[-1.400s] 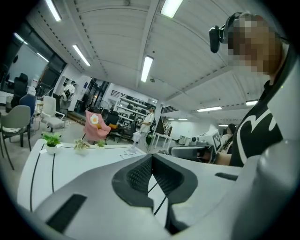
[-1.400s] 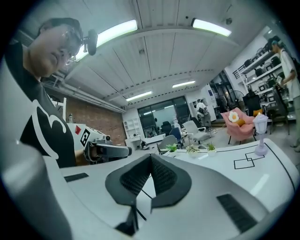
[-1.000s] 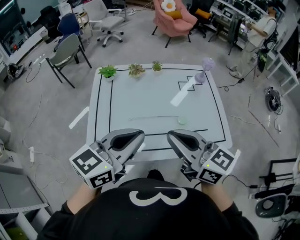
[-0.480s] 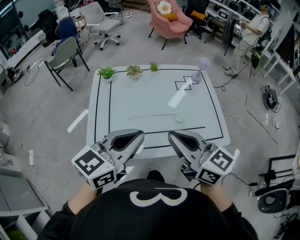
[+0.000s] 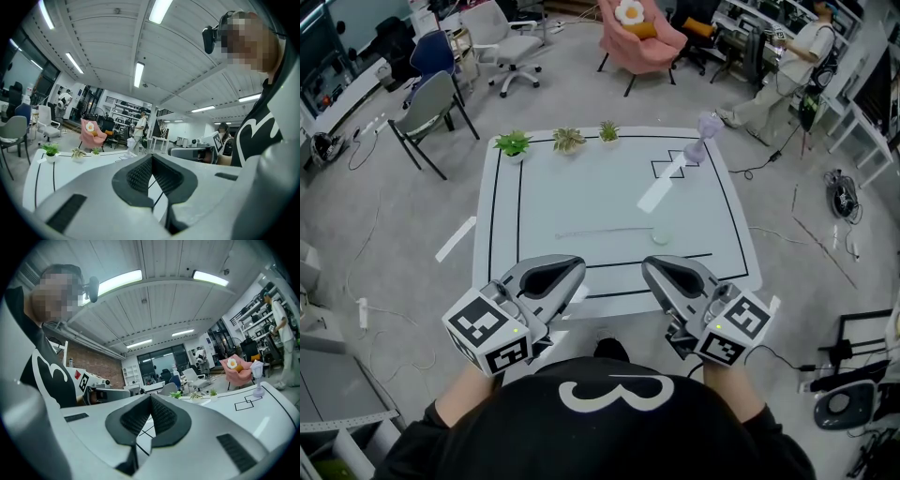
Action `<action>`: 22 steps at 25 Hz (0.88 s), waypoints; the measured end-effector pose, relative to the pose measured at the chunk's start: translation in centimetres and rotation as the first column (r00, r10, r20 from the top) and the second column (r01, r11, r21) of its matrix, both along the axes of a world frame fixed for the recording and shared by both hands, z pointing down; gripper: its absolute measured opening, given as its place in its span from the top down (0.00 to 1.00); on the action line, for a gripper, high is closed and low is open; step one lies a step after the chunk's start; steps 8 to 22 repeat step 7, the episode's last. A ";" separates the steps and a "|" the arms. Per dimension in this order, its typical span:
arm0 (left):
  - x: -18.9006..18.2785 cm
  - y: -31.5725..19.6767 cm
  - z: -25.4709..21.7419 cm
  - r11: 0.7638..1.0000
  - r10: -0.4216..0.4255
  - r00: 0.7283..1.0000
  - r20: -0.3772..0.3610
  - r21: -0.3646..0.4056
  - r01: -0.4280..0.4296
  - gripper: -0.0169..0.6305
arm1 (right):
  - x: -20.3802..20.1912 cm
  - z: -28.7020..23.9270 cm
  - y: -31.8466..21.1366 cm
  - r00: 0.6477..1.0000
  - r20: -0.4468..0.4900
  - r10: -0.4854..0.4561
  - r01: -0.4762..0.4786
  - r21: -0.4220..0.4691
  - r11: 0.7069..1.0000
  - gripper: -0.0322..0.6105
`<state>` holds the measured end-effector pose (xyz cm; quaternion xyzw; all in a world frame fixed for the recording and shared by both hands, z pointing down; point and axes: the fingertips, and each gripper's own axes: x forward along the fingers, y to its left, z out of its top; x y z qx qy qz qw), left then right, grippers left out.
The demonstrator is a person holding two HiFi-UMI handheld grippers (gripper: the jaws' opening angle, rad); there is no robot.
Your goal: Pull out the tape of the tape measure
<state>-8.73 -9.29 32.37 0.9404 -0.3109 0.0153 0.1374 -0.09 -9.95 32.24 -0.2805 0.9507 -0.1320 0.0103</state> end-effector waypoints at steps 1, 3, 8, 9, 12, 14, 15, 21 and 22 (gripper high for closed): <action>0.1 -0.2 0.2 1.000 -0.001 1.000 0.001 -0.003 0.001 0.96 | 0.1 0.2 -0.2 1.000 -0.003 0.002 -0.002 -0.002 1.000 0.95; 0.2 -0.6 0.4 1.000 -0.001 1.000 0.005 -0.005 0.001 0.96 | 0.3 0.5 -0.6 1.000 -0.012 0.003 -0.003 -0.002 1.000 0.95; 0.3 -1.4 0.7 1.000 -0.003 1.000 0.007 -0.007 0.003 0.96 | 0.5 1.0 -1.5 1.000 -0.023 0.003 -0.003 -0.005 1.000 0.95; 0.3 -1.4 0.7 1.000 -0.003 1.000 0.007 -0.007 0.003 0.96 | 0.5 1.0 -1.5 1.000 -0.023 0.003 -0.003 -0.005 1.000 0.95; 0.3 -1.4 0.7 1.000 -0.003 1.000 0.007 -0.007 0.003 0.96 | 0.5 1.0 -1.5 1.000 -0.023 0.003 -0.003 -0.005 1.000 0.95; 0.3 -1.4 0.7 1.000 -0.003 1.000 0.007 -0.007 0.003 0.96 | 0.5 1.0 -1.5 1.000 -0.023 0.003 -0.003 -0.005 1.000 0.95; 0.3 -1.4 0.7 1.000 -0.003 1.000 0.007 -0.007 0.003 0.96 | 0.5 1.0 -1.5 1.000 -0.023 0.003 -0.003 -0.005 1.000 0.95; 0.3 -1.4 0.7 1.000 -0.003 1.000 0.007 -0.007 0.003 0.96 | 0.5 1.0 -1.5 1.000 -0.023 0.003 -0.003 -0.005 1.000 0.95; 0.3 -1.4 0.7 1.000 -0.003 1.000 0.007 -0.007 0.003 0.96 | 0.5 1.0 -1.5 1.000 -0.023 0.003 -0.003 -0.005 1.000 0.95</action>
